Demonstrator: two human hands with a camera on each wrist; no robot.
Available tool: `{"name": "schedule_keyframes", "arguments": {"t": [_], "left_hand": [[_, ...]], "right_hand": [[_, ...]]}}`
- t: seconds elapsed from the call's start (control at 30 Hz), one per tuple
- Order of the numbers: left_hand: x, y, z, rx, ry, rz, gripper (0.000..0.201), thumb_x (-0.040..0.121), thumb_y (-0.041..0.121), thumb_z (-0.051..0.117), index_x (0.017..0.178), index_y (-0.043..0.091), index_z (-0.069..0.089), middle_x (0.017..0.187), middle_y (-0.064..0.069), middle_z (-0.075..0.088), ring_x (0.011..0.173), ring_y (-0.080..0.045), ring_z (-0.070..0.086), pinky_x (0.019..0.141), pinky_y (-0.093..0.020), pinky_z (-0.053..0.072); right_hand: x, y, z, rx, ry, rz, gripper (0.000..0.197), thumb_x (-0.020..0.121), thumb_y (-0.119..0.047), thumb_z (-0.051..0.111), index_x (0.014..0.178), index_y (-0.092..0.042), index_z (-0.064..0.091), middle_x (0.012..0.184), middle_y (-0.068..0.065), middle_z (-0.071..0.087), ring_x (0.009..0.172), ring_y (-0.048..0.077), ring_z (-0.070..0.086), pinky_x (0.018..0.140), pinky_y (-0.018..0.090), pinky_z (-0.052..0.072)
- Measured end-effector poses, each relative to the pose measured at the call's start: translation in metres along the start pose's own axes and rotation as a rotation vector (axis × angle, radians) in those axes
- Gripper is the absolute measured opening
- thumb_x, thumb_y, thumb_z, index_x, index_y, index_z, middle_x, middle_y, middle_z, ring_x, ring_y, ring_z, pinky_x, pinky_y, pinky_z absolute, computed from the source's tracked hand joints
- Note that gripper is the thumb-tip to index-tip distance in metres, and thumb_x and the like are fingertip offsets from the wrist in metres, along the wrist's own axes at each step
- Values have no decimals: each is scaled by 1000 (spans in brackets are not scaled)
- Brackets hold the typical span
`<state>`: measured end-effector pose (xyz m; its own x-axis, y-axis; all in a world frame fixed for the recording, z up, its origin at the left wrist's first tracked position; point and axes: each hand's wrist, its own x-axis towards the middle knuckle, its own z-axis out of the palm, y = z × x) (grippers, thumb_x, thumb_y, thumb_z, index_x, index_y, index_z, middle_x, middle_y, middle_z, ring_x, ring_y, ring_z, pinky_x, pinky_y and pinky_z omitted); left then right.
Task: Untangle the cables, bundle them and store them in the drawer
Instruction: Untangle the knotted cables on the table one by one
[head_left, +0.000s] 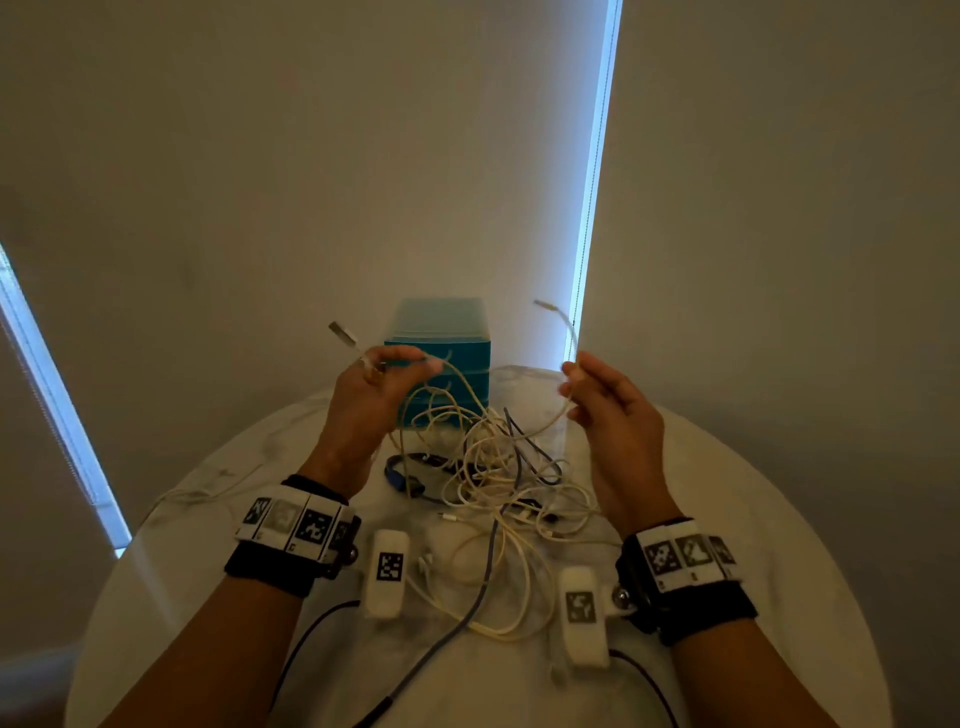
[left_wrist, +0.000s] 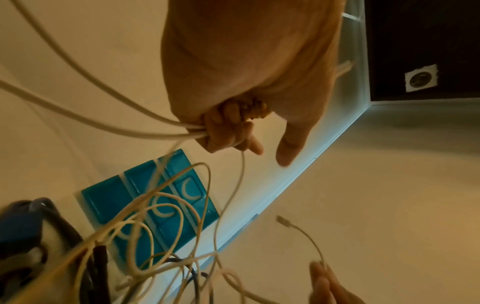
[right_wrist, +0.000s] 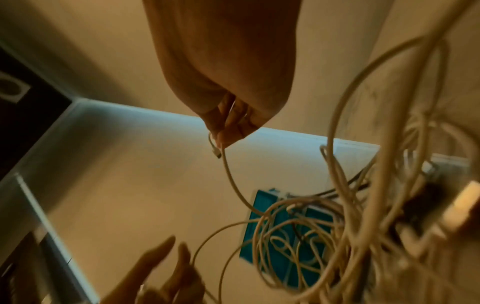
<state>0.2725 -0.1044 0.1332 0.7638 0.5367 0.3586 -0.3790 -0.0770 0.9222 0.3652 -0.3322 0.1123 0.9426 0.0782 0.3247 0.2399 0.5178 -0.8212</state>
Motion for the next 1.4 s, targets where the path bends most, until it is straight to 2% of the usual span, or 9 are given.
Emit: {"name": "schedule_keyframes", "arguments": {"t": [0.1,0.27,0.63,0.73,0.83,1.0,1.2,1.3,1.4], "left_hand": [[-1,-1,2,-147,-121,-84,9,103,27,69,102,18,69,70,6,39,52,-7,26,50,-23,25],[-3,1,5,-290,-186,-137,41,106,36,62,130,5,69,84,8,49,59,-7,28,59,-24,29],[-6,17,6,-589,-193,-23,28,116,30,42,102,16,63,93,2,60,63,-6,42,57,-19,36],[-8,27,4,-752,-316,2,32,116,34,37,101,20,60,85,4,58,70,-6,46,65,-20,40],[-11,34,6,-821,-400,20,35,117,34,31,98,18,56,65,8,38,68,-9,33,68,-24,38],[-14,33,9,-803,-405,-76,36,117,33,34,95,15,58,65,6,21,68,-12,19,76,-27,42],[-9,26,2,-786,-293,-149,34,114,31,41,89,13,57,60,7,18,60,-11,25,76,-27,54],[-8,22,2,-657,-300,-235,40,111,44,48,87,15,59,54,8,22,56,-11,15,44,-21,27],[-15,20,12,-282,-321,-338,58,97,75,54,90,18,64,59,7,19,56,-12,13,49,-27,13]], "right_hand": [[-21,6,22,-116,-177,7,27,96,-12,78,123,-15,79,110,7,82,92,14,75,76,24,60],[-41,10,38,-232,-298,32,25,97,-15,76,122,-22,80,110,-2,82,105,16,77,83,26,62],[-45,22,39,-504,-463,36,24,89,-3,81,109,-17,79,101,3,80,89,14,74,84,35,65],[-40,29,35,-657,-354,-32,19,90,-8,78,98,-25,81,100,-2,79,88,10,72,86,42,65],[-29,24,31,-677,-105,-164,10,96,-25,75,99,-33,78,114,-4,69,97,4,66,88,31,59],[-27,8,27,-377,-63,6,12,107,-20,62,116,-25,67,102,7,75,73,8,72,61,28,55],[-22,-24,27,349,-178,159,37,105,-2,51,142,-3,55,134,16,73,127,27,71,98,36,59],[-22,-40,23,597,-286,213,38,109,-6,47,147,-5,52,140,17,70,127,28,70,102,37,59],[-25,-35,31,398,-364,142,41,109,-4,51,150,0,47,137,11,72,110,19,74,98,31,60]]}}
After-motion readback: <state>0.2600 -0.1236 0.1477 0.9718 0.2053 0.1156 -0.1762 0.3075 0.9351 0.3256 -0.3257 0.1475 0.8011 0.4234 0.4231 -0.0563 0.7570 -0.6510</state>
